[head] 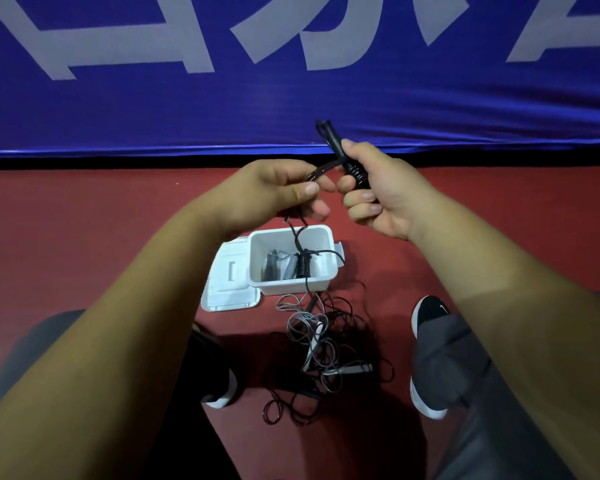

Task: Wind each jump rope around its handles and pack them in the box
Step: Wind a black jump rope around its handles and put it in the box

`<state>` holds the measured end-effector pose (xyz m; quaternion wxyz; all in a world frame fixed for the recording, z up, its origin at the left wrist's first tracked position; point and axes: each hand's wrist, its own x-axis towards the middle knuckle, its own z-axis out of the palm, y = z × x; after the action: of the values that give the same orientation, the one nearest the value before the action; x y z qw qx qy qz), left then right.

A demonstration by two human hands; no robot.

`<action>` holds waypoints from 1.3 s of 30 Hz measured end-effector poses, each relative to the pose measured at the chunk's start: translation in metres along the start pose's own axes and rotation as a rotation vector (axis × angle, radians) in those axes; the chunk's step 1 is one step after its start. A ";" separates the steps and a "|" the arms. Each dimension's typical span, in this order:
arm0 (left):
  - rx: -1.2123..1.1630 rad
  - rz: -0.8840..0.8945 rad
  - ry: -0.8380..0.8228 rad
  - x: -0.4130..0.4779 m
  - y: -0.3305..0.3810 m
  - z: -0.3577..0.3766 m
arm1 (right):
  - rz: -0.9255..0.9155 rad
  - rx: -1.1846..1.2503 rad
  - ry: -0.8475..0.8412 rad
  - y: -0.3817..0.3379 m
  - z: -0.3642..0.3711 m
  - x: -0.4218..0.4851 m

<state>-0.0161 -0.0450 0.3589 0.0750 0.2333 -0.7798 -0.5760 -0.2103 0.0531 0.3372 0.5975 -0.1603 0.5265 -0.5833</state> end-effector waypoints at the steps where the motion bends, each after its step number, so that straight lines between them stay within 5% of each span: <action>1: 0.023 0.009 -0.029 0.000 -0.001 -0.003 | -0.004 0.028 -0.024 -0.003 0.000 -0.002; 14: 0.447 -0.170 0.055 0.009 -0.026 -0.012 | 0.011 -0.167 -0.254 0.000 0.011 -0.024; 21: 0.410 -0.113 0.225 0.014 -0.023 -0.013 | 0.116 -0.386 -0.444 0.004 0.011 -0.035; 30: 0.219 0.111 0.167 0.014 -0.008 -0.008 | 0.294 -0.644 -0.596 0.010 0.008 -0.039; 39: 0.362 0.155 0.178 0.008 0.011 -0.009 | 0.143 -0.899 -0.308 0.022 0.004 -0.022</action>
<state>-0.0226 -0.0539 0.3715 0.1445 0.2320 -0.8766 -0.3962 -0.1908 0.0761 0.3309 0.5787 -0.4505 0.6417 -0.2246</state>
